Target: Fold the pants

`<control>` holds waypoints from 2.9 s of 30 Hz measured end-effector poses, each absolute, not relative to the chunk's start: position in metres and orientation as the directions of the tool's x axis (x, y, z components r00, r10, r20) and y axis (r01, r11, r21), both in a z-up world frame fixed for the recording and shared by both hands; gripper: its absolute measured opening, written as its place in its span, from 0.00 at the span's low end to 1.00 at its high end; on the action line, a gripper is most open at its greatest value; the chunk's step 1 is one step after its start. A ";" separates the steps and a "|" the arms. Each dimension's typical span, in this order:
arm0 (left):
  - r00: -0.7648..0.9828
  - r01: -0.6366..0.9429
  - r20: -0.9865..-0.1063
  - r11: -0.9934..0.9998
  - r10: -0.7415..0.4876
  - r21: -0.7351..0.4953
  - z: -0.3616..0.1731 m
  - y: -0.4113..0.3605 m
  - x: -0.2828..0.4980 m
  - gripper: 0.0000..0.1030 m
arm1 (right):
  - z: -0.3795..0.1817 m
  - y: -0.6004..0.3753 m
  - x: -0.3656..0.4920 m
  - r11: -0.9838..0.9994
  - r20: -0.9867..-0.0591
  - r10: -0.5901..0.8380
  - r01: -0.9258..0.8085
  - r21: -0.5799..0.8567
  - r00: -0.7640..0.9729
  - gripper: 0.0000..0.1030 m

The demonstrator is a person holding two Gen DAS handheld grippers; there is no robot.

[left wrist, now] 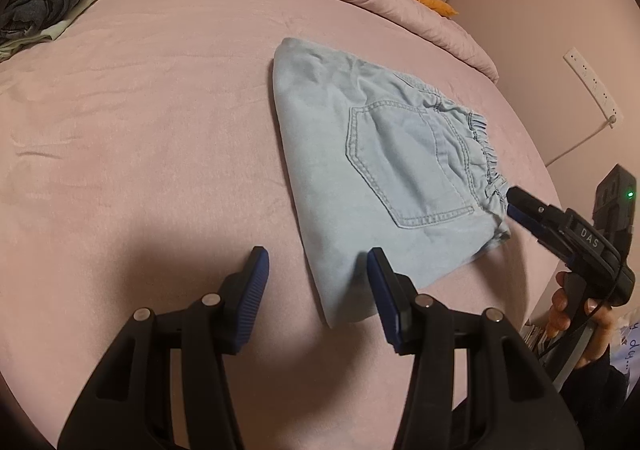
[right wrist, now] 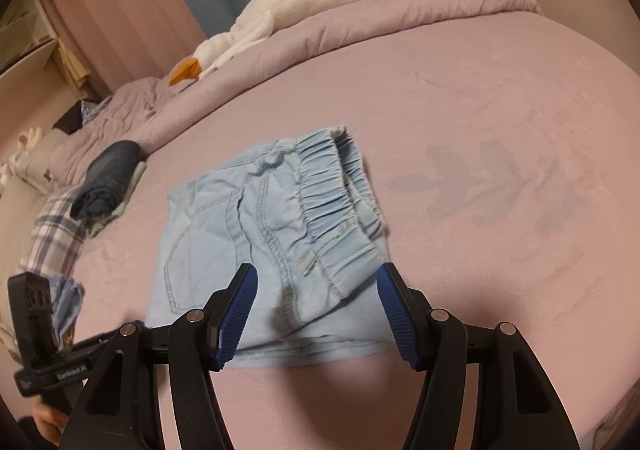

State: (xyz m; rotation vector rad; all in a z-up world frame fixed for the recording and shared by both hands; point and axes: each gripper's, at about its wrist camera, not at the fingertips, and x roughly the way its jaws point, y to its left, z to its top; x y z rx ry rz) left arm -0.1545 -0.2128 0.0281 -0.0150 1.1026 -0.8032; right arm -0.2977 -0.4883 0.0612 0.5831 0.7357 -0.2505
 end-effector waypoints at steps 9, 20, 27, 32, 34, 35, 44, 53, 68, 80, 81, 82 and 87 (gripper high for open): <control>0.067 0.486 -0.733 0.664 -0.677 -0.568 0.013 -0.209 -0.133 0.53 | 0.026 -0.509 -0.290 0.733 -0.726 0.178 0.403 0.548 0.664 0.74; 0.024 0.508 -0.699 0.611 -0.714 -0.607 0.012 -0.230 -0.114 0.55 | 0.024 -0.514 -0.251 0.755 -0.687 0.322 0.261 0.601 0.651 0.87; 0.026 0.569 -0.707 0.592 -0.706 -0.570 0.011 -0.251 -0.109 0.60 | 0.025 -0.506 -0.227 0.806 -0.702 0.362 0.172 0.566 0.613 0.88; 0.036 0.616 -0.718 0.581 -0.695 -0.532 0.012 -0.266 -0.107 0.63 | 0.025 -0.503 -0.212 0.823 -0.700 0.375 0.129 0.553 0.608 0.88; 0.039 0.627 -0.721 0.579 -0.692 -0.522 0.012 -0.271 -0.106 0.63 | 0.025 -0.500 -0.205 0.828 -0.697 0.377 0.115 0.548 0.610 0.88; 0.039 0.632 -0.720 0.575 -0.693 -0.520 0.011 -0.272 -0.105 0.63 | 0.025 -0.498 -0.201 0.831 -0.695 0.375 0.109 0.545 0.613 0.88; 0.064 0.648 -0.721 0.578 -0.690 -0.495 0.012 -0.279 -0.103 0.55 | 0.026 -0.499 -0.206 0.836 -0.677 0.346 0.114 0.536 0.649 0.76; 0.152 0.654 -0.761 0.641 -0.631 -0.401 0.022 -0.283 -0.113 0.35 | 0.037 -0.490 -0.219 0.859 -0.700 0.211 0.211 0.466 0.683 0.45; 0.320 0.660 -0.700 0.680 -0.638 -0.318 0.074 -0.227 -0.136 0.27 | 0.089 -0.430 -0.240 0.926 -0.621 0.127 0.131 0.353 0.773 0.32; 0.412 0.605 -0.679 0.740 -0.608 -0.294 0.094 -0.175 -0.139 0.27 | 0.115 -0.380 -0.227 0.947 -0.587 0.180 0.022 0.320 0.789 0.32; 0.417 0.600 -0.676 0.743 -0.607 -0.297 0.094 -0.171 -0.138 0.27 | 0.115 -0.377 -0.227 0.948 -0.587 0.183 0.016 0.317 0.789 0.32; 0.420 0.596 -0.675 0.745 -0.606 -0.298 0.094 -0.167 -0.138 0.27 | 0.116 -0.373 -0.225 0.950 -0.587 0.186 0.007 0.311 0.788 0.32; 0.437 0.581 -0.666 0.755 -0.604 -0.304 0.095 -0.147 -0.136 0.27 | 0.119 -0.359 -0.216 0.956 -0.590 0.197 -0.021 0.292 0.783 0.32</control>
